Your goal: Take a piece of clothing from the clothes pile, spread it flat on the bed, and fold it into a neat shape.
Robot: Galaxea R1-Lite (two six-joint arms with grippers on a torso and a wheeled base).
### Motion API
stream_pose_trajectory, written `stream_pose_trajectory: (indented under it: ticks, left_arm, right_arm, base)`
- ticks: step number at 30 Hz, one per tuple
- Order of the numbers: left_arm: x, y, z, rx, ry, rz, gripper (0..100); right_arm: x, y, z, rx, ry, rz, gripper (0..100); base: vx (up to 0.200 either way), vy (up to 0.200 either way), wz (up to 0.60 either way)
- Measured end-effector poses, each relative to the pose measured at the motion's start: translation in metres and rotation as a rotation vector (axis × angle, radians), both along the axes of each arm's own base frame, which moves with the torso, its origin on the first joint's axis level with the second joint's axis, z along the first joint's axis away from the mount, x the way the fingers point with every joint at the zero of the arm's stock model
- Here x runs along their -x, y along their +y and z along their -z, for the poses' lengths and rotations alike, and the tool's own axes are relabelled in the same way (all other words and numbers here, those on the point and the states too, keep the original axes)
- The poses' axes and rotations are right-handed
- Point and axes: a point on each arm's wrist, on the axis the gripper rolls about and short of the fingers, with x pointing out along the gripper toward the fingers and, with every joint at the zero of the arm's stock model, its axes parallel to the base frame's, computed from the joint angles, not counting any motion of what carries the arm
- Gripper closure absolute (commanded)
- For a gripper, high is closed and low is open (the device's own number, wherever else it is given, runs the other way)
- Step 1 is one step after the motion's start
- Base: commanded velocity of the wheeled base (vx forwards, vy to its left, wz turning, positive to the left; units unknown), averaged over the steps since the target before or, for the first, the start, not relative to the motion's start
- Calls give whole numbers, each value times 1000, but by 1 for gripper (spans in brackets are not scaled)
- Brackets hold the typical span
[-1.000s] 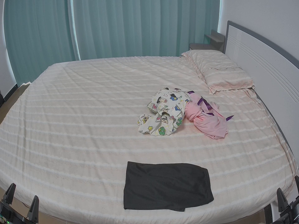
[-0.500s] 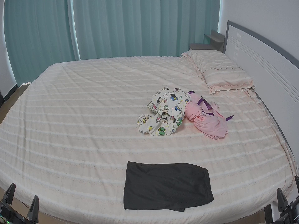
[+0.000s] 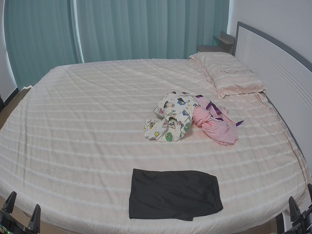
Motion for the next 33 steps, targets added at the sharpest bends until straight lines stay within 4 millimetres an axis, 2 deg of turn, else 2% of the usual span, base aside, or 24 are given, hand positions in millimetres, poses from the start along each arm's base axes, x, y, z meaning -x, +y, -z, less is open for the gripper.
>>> stream_pose_trajectory:
  ticks: [33]
  left_arm:
    - [0,0,0,0,0,0,0]
  right_arm:
    - [0,0,0,0,0,0,0]
  base:
    - [0,0,0]
